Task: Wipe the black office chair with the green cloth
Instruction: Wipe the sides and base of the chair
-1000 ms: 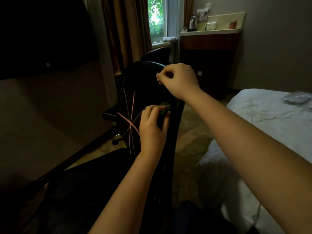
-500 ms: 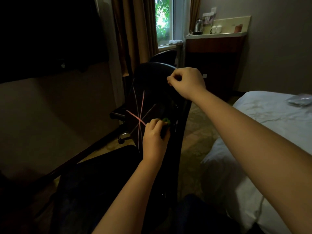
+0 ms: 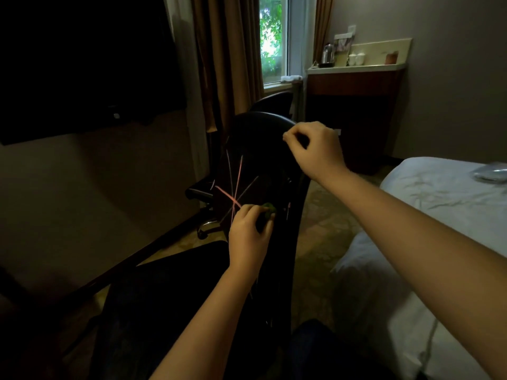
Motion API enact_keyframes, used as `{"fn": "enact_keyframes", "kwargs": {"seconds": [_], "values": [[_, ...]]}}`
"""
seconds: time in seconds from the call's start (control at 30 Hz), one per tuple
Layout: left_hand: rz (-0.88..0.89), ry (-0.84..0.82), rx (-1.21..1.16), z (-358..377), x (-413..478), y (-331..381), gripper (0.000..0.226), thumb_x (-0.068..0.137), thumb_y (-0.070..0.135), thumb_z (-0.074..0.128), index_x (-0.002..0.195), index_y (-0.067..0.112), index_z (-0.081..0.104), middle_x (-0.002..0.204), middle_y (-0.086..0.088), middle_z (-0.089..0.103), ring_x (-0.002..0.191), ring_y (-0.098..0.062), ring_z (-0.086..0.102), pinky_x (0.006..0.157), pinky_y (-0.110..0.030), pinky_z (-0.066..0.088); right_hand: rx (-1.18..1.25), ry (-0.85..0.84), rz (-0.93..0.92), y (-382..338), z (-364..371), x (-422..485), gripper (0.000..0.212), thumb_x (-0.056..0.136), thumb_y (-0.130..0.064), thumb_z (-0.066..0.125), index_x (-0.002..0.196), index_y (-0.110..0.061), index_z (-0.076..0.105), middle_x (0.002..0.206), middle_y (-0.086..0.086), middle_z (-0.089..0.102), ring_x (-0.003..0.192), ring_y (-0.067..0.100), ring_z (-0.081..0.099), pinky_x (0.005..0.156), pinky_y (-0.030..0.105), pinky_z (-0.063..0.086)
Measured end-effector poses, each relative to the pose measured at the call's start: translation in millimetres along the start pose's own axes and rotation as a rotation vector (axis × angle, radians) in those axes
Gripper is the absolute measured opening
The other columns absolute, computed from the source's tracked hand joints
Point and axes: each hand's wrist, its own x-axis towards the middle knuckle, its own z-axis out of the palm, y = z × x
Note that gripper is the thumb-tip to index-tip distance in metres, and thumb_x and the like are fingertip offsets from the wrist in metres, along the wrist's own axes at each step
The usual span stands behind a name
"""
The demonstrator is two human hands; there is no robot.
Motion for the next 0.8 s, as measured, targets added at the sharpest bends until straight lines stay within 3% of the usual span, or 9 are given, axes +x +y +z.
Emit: {"fn": "enact_keyframes", "kwargs": {"seconds": [0.1,0.23,0.4,0.53,0.7,0.8], "values": [[0.055,0.037,-0.031,-2,13,11,0.021,0.087,0.016,0.071,0.108,0.016,0.068,0.105,0.008,0.059,0.097,-0.005,0.058,0.085,-0.016,0.048,0.037,0.183,-0.106,3,-6,-25,0.012,0.091,-0.009,0.061,0.089,-0.002,0.070,0.090,0.011,0.070,0.090,0.022,0.066,0.079,0.025,0.049],[0.112,0.079,-0.063,4,29,28,0.022,0.087,0.014,0.071,0.109,0.013,0.068,0.108,0.003,0.062,0.099,-0.006,0.057,0.084,-0.006,0.040,-0.016,0.180,-0.211,15,-10,-56,0.013,0.091,-0.005,0.060,0.098,0.002,0.068,0.110,0.015,0.066,0.114,0.024,0.059,0.098,0.029,0.047],[0.074,0.097,-0.065,12,32,31,0.022,0.089,0.014,0.069,0.110,0.013,0.066,0.112,0.000,0.062,0.105,-0.013,0.059,0.092,-0.025,0.049,-0.046,0.226,-0.218,28,-14,-86,0.015,0.092,-0.009,0.057,0.101,-0.001,0.067,0.109,0.012,0.065,0.105,0.023,0.060,0.090,0.027,0.048],[0.052,0.064,-0.022,19,23,23,0.021,0.089,0.011,0.068,0.109,0.007,0.065,0.112,-0.003,0.060,0.106,-0.019,0.057,0.093,-0.035,0.050,-0.022,0.102,-0.103,38,-6,-122,0.013,0.091,-0.003,0.057,0.099,0.000,0.067,0.105,0.014,0.064,0.099,0.027,0.062,0.080,0.036,0.053],[0.082,0.044,0.060,19,17,16,0.021,0.087,0.010,0.069,0.106,0.005,0.064,0.110,-0.007,0.058,0.105,-0.023,0.054,0.088,-0.033,0.048,-0.036,-0.122,0.178,58,15,-187,0.014,0.090,-0.003,0.058,0.102,0.000,0.063,0.102,0.014,0.060,0.091,0.033,0.060,0.073,0.039,0.049],[0.092,0.045,0.079,21,12,10,0.018,0.087,0.010,0.069,0.103,0.004,0.063,0.108,-0.007,0.057,0.102,-0.023,0.053,0.084,-0.031,0.047,-0.201,-0.394,0.467,72,41,-245,0.025,0.091,-0.014,0.057,0.114,-0.003,0.058,0.116,0.015,0.055,0.109,0.034,0.053,0.086,0.034,0.042]]}}
